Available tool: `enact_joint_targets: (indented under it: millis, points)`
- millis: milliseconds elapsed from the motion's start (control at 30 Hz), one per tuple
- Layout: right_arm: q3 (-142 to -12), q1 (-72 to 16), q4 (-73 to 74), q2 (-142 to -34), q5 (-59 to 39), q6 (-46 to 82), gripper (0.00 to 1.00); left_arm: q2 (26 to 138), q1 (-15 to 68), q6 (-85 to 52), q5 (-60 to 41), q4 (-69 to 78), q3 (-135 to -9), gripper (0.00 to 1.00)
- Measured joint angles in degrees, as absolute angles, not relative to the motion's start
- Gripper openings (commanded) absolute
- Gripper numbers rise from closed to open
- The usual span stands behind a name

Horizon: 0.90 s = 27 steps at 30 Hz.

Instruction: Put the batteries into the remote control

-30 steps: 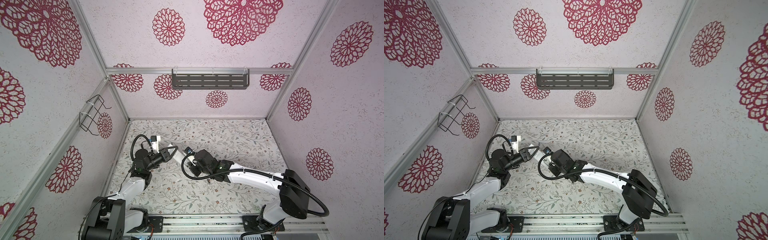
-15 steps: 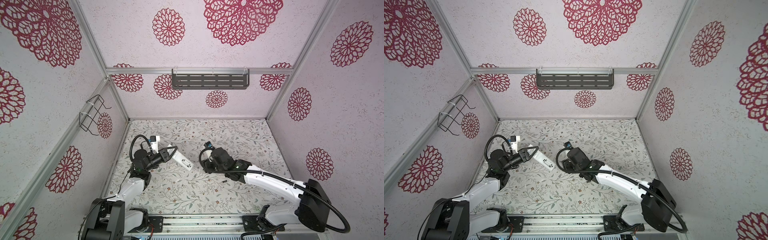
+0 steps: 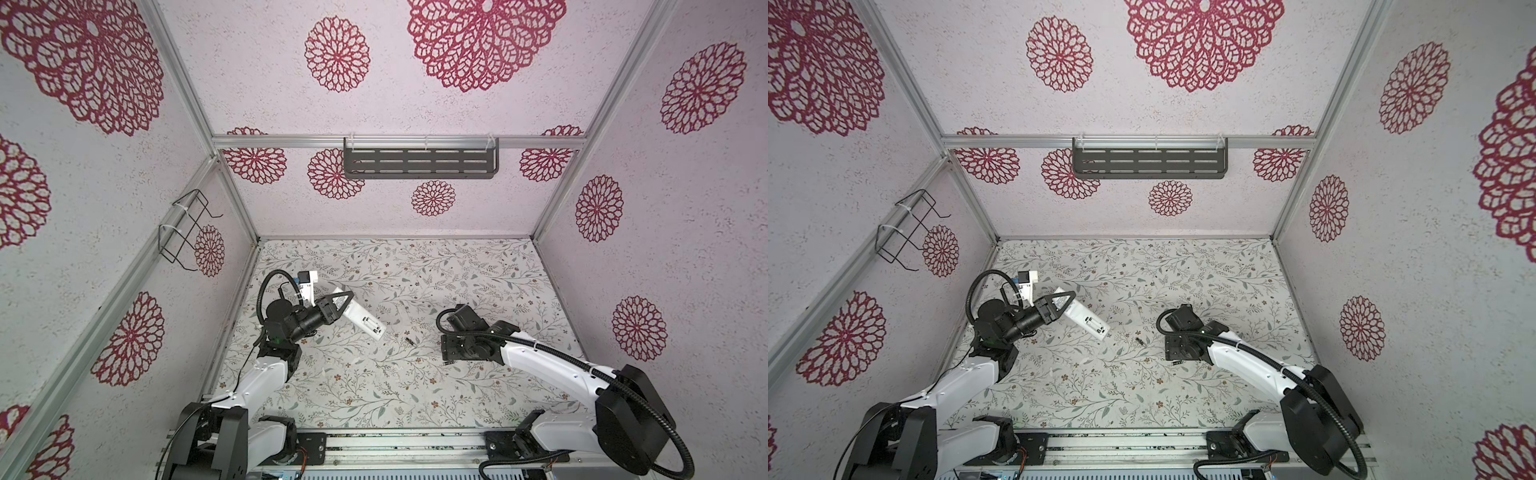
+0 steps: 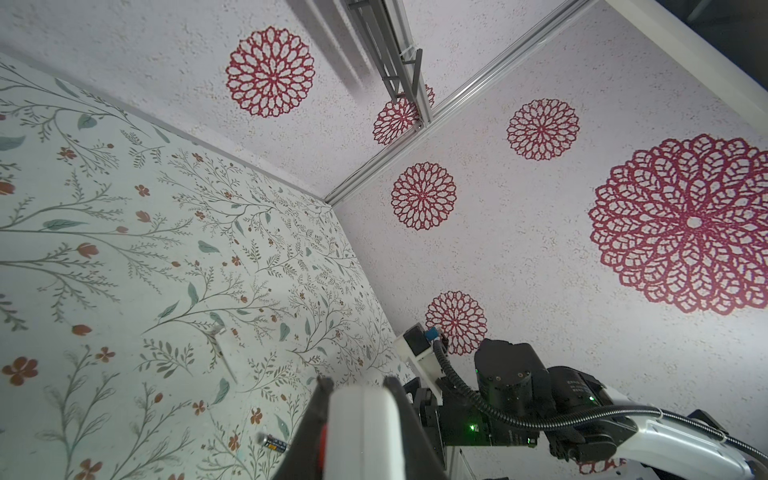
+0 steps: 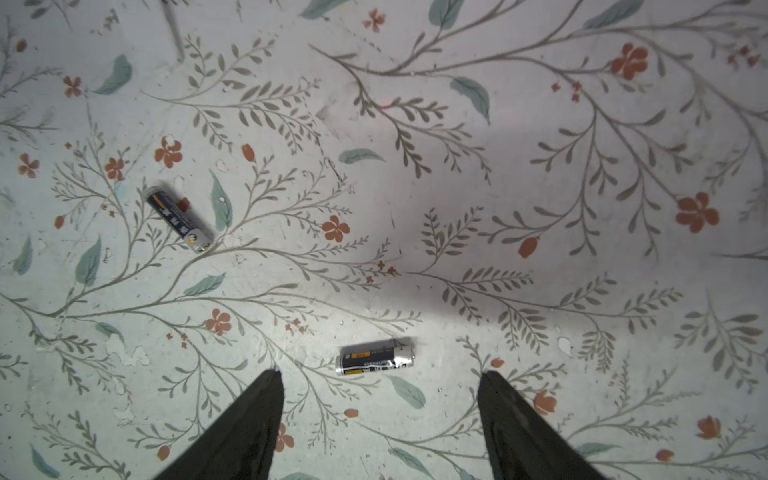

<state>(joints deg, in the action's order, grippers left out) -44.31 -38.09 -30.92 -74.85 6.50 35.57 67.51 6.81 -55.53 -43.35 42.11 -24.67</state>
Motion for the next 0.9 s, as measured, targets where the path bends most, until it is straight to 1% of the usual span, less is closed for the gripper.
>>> enact_joint_targets:
  millis: [167, 400, 567, 700, 900]
  points:
    - [-43.68, -35.27, -29.45, -77.47, 3.07, 35.53, 0.78, 67.35, 6.81, -55.51, -43.20, 42.06, -24.67, 0.00]
    - [-43.44, -35.00, -28.62, -78.08, -0.54, 35.66, 0.75, 66.61, 6.81, -54.87, -43.05, 41.60, -24.67, 0.00]
    - [-43.22, -34.26, -28.42, -78.00, -2.35, 36.07, 0.71, 66.61, 6.81, -54.63, -43.00, 41.36, -24.67, 0.00]
    - [-41.80, -34.15, -28.34, -77.67, -3.99, 37.19, 0.65, 66.32, 6.81, -54.54, -42.96, 41.12, -24.64, 0.00]
    - [-39.79, -34.15, -28.36, -77.14, -6.15, 38.59, 0.59, 65.52, 6.81, -54.17, -42.92, 40.80, -24.58, 0.00]
